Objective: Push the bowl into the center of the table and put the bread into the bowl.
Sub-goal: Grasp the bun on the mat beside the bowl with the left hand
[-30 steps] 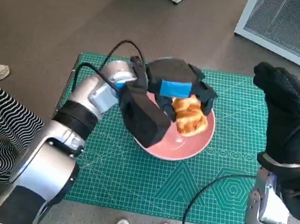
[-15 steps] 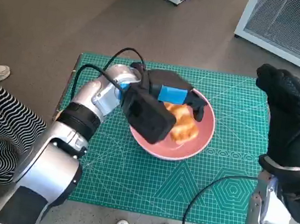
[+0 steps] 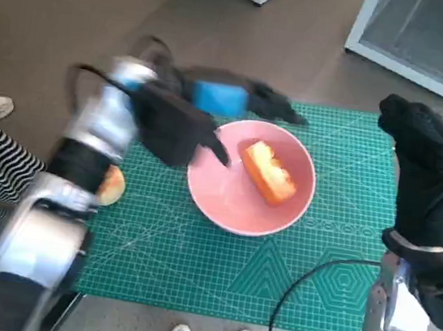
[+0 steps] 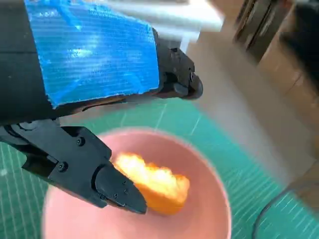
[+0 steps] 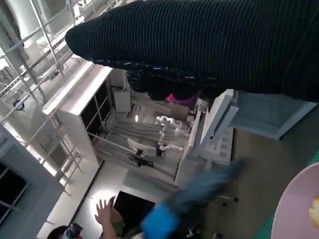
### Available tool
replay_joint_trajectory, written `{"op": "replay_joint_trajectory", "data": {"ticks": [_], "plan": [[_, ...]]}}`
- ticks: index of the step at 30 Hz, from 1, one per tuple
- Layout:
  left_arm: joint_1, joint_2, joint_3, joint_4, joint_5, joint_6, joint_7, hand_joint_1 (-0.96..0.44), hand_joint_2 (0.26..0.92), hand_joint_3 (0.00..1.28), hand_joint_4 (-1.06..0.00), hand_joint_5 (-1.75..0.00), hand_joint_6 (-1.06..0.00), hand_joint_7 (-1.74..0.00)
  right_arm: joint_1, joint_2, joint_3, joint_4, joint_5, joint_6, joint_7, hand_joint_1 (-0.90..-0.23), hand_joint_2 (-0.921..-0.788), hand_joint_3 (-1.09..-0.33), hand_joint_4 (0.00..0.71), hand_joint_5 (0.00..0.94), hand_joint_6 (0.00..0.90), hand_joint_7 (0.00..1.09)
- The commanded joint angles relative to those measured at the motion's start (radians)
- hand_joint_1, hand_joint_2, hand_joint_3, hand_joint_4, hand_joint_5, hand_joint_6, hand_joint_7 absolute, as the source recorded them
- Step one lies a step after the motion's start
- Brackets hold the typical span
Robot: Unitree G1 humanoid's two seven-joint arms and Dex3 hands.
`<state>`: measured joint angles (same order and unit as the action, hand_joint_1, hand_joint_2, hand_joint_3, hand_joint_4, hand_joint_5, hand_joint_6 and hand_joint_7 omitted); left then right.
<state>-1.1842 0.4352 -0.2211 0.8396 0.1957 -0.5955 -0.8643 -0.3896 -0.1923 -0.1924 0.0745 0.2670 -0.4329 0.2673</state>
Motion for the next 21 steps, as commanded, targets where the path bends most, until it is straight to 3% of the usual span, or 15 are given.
{"op": "replay_joint_trajectory", "data": {"ticks": [1,11,21], "plan": [[0.050,0.129,0.069,-0.126,-0.078,0.034,-0.065,-0.18,0.736,0.01,-0.05,0.00,-0.23,-0.06,0.015,-0.002,0.003,0.014,-0.010,0.003,0.004,-0.691,-0.921,-0.720,0.153,0.002,0.049,0.52],[0.149,0.307,0.135,-0.270,-0.109,0.108,-0.104,-0.34,0.764,0.03,-0.06,0.00,-0.25,-0.08,0.010,0.004,0.009,0.039,-0.001,-0.013,0.017,-0.691,-0.921,-0.719,0.152,0.001,0.050,0.52],[0.254,0.420,0.189,-0.273,-0.181,0.164,-0.185,-0.23,0.735,0.01,-0.08,-0.01,-0.26,-0.10,0.002,0.002,0.009,0.068,0.012,-0.022,0.034,-0.691,-0.921,-0.718,0.138,0.000,0.050,0.52]]}}
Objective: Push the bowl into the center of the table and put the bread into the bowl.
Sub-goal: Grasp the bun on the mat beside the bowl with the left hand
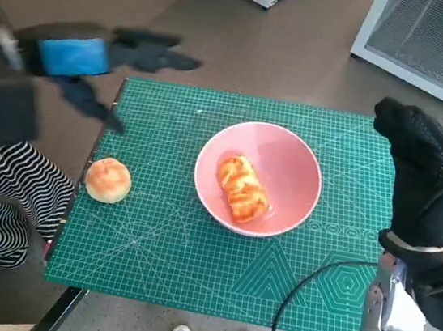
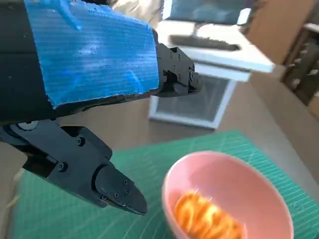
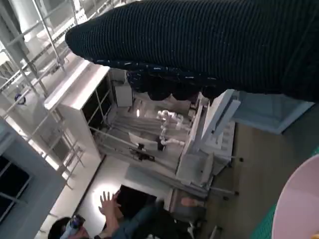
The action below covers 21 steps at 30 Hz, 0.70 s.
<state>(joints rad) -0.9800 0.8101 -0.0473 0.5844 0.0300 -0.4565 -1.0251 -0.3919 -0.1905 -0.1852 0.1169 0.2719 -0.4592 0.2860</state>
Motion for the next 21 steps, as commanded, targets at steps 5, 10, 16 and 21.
{"op": "replay_joint_trajectory", "data": {"ticks": [5,10,16,21], "plan": [[0.112,0.089,0.011,-0.057,0.014,0.059,-0.019,-0.22,0.733,0.01,-0.08,-0.01,-0.26,-0.10,0.002,0.000,0.001,0.031,0.014,0.008,0.023,-0.696,-0.921,-0.718,0.133,0.000,0.050,0.52],[0.166,0.110,0.000,-0.067,0.052,0.076,0.005,-0.23,0.735,0.01,-0.08,0.00,-0.26,-0.09,0.000,0.000,0.000,0.034,0.020,0.013,0.031,-0.710,-0.921,-0.716,0.130,0.000,0.048,0.52],[0.216,0.105,-0.006,-0.035,0.086,0.046,0.049,-0.24,0.740,0.01,-0.08,0.00,-0.25,-0.08,-0.002,-0.002,0.000,0.030,0.022,0.019,0.035,-0.720,-0.921,-0.715,0.130,0.000,0.046,0.51],[0.246,0.090,-0.021,-0.001,0.115,0.025,0.090,-0.24,0.742,0.01,-0.09,0.00,-0.25,-0.07,0.000,-0.005,-0.004,0.026,0.024,0.024,0.040,-0.712,-0.921,-0.716,0.131,0.001,0.045,0.51]]}}
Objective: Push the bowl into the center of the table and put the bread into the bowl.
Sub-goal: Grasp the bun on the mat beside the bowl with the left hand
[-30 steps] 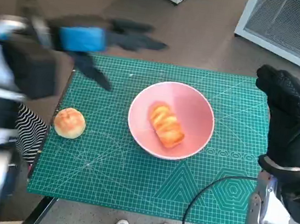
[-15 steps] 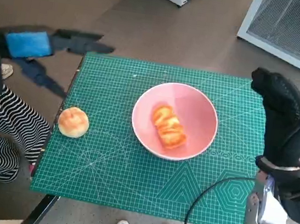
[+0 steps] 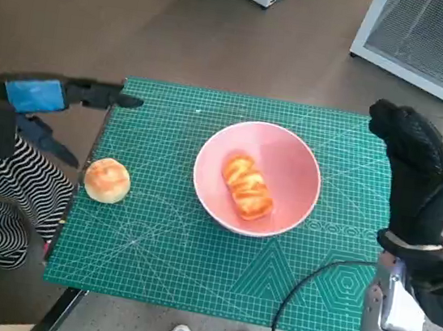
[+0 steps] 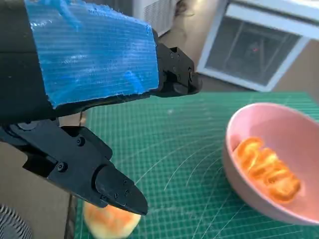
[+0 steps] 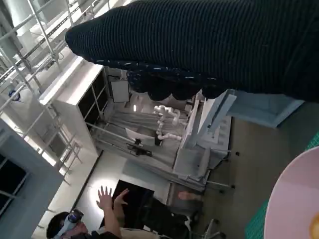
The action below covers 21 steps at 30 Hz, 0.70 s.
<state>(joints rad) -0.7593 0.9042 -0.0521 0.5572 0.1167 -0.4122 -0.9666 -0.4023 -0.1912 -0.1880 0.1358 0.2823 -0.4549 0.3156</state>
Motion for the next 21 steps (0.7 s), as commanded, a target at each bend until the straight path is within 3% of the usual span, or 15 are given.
{"op": "replay_joint_trajectory", "data": {"ticks": [1,11,21], "plan": [[0.031,-0.010,-0.023,0.041,0.034,-0.026,0.037,-0.24,0.742,0.02,-0.09,0.00,-0.25,-0.06,0.010,-0.004,-0.002,0.007,0.015,0.021,0.011,-0.711,-0.921,-0.717,0.131,0.001,0.045,0.51],[0.024,-0.062,-0.101,0.193,0.116,-0.083,0.099,-0.23,0.747,0.02,-0.08,0.00,-0.24,-0.04,0.015,-0.015,-0.011,-0.008,0.016,0.030,0.015,-0.709,-0.921,-0.719,0.130,0.000,0.043,0.51],[-0.017,-0.118,-0.193,0.364,0.251,-0.110,0.227,-0.02,0.747,0.02,-0.12,-0.01,-0.26,-0.02,0.024,-0.023,-0.015,-0.022,0.011,0.032,0.016,-0.707,-0.921,-0.721,0.129,0.000,0.041,0.52]]}}
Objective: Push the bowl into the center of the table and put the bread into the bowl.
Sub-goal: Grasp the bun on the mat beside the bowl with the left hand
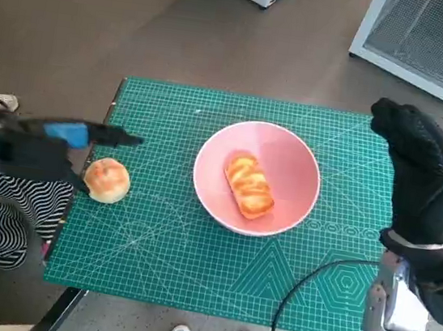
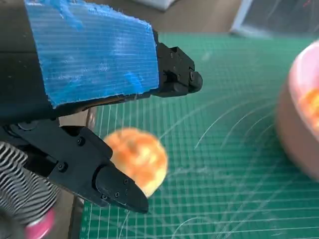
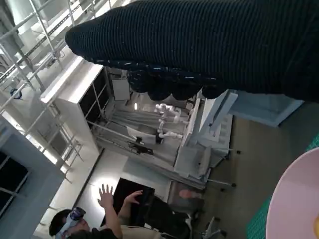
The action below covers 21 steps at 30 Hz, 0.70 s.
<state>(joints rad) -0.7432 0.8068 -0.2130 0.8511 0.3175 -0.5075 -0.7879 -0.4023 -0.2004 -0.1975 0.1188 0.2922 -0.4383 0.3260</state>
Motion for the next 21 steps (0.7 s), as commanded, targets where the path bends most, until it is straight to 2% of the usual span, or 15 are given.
{"op": "replay_joint_trajectory", "data": {"ticks": [1,6,10,12,16,17,18,19,20,21], "plan": [[-0.037,-0.024,-0.040,0.084,0.059,-0.016,0.058,0.00,0.748,0.02,-0.14,-0.01,-0.27,-0.02,0.024,-0.014,-0.006,-0.006,0.000,0.016,0.005,-0.707,-0.921,-0.721,0.129,0.000,0.041,0.52],[-0.048,-0.054,-0.091,0.150,0.130,0.002,0.121,0.07,0.760,0.02,-0.20,-0.01,-0.32,-0.02,0.030,-0.020,-0.007,-0.015,-0.003,0.017,0.003,-0.703,-0.921,-0.722,0.128,0.000,0.040,0.52],[-0.058,-0.071,-0.129,0.191,0.178,0.022,0.163,0.13,0.787,0.02,-0.29,-0.02,-0.39,-0.03,0.035,-0.022,-0.008,-0.020,-0.003,0.018,0.000,-0.700,-0.921,-0.723,0.128,0.000,0.039,0.52],[-0.061,-0.074,-0.147,0.204,0.202,0.023,0.182,0.14,0.809,0.02,-0.36,-0.01,-0.46,-0.03,0.037,-0.022,-0.008,-0.023,-0.003,0.020,-0.002,-0.699,-0.921,-0.723,0.128,0.000,0.039,0.52],[-0.071,-0.073,-0.182,0.226,0.242,0.007,0.225,0.11,0.876,0.02,-0.64,-0.04,-0.66,-0.07,0.042,-0.022,-0.008,-0.030,-0.002,0.024,-0.004,-0.699,-0.921,-0.724,0.128,0.000,0.038,0.52],[-0.073,-0.071,-0.188,0.229,0.248,0.001,0.233,0.09,0.885,0.03,-0.65,-0.24,-0.65,-0.31,0.043,-0.022,-0.008,-0.031,-0.002,0.025,-0.004,-0.699,-0.921,-0.724,0.128,0.000,0.038,0.52],[-0.077,-0.067,-0.193,0.228,0.254,-0.009,0.243,0.06,0.898,0.07,-0.65,-0.57,-0.59,-0.69,0.044,-0.022,-0.008,-0.033,-0.003,0.026,-0.005,-0.699,-0.921,-0.724,0.128,0.000,0.038,0.52],[-0.080,-0.063,-0.196,0.229,0.259,-0.016,0.250,0.04,0.906,0.08,-0.67,-0.75,-0.58,-0.90,0.045,-0.022,-0.008,-0.035,-0.003,0.027,-0.005,-0.699,-0.921,-0.724,0.128,0.000,0.037,0.52],[-0.086,-0.057,-0.195,0.226,0.258,-0.025,0.251,0.02,0.911,0.08,-0.70,-0.87,-0.57,-1.03,0.046,-0.022,-0.008,-0.037,-0.004,0.028,-0.006,-0.698,-0.921,-0.724,0.128,0.000,0.037,0.52],[-0.091,-0.053,-0.194,0.226,0.257,-0.033,0.253,0.02,0.913,0.07,-0.71,-0.90,-0.58,-1.07,0.047,-0.022,-0.008,-0.038,-0.004,0.029,-0.007,-0.698,-0.921,-0.724,0.128,0.000,0.037,0.52]]}}
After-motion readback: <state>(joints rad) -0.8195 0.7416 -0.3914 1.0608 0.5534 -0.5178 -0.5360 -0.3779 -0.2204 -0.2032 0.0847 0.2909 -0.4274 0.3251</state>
